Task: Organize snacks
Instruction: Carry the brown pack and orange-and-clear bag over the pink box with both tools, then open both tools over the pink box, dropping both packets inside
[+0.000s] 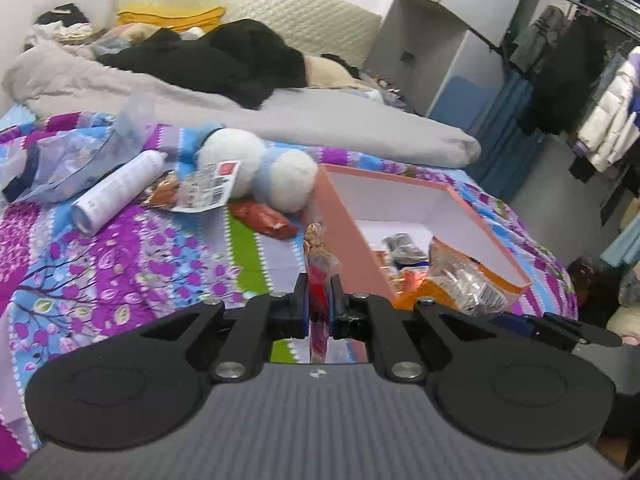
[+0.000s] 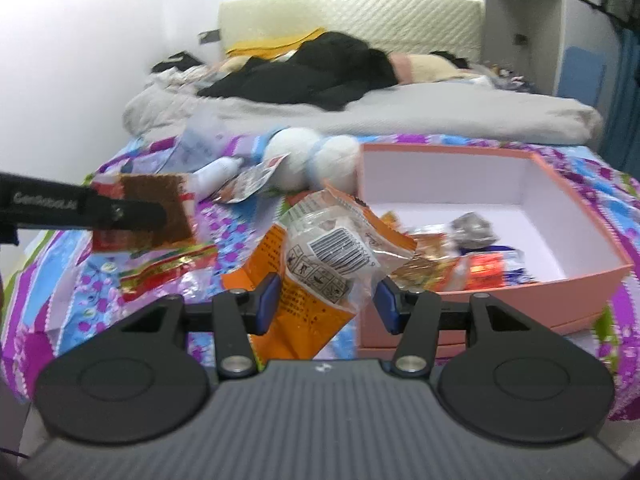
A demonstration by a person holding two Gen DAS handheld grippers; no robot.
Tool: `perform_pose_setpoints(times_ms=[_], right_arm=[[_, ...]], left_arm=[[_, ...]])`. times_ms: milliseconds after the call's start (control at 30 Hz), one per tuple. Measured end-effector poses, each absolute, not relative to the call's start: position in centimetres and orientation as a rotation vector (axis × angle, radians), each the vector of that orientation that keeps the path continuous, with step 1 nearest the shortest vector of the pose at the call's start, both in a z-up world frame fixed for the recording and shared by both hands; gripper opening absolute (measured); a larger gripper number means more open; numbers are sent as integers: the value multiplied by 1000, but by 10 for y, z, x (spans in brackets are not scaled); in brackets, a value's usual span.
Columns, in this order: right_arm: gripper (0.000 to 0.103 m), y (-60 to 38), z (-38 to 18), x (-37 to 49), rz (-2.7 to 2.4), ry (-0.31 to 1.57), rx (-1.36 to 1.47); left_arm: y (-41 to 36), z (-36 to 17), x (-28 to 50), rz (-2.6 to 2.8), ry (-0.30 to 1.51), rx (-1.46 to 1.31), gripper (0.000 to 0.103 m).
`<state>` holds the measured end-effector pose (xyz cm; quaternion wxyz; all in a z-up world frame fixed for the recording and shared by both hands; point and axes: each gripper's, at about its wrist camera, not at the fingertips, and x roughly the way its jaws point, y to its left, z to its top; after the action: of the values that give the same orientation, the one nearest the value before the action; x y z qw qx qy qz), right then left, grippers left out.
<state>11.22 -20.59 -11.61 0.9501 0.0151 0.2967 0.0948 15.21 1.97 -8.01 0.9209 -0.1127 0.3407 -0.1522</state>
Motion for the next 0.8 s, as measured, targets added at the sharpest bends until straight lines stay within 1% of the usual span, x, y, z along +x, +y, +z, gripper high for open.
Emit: perform_pose_setpoints(times_ms=[200, 433, 533, 800], right_arm=[[53, -248, -106, 117, 90, 572, 46], [53, -298, -107, 149, -23, 564, 86], [53, -318, -110, 163, -33, 566, 136], [53, -348, -130, 201, -51, 625, 147]], left_arm=[[-20, -69, 173, -384, 687, -220, 9], [-81, -64, 218, -478, 698, -180, 10], [-104, -72, 242, -513, 754, -190, 10], [-150, -96, 291, -496, 857, -169, 10]])
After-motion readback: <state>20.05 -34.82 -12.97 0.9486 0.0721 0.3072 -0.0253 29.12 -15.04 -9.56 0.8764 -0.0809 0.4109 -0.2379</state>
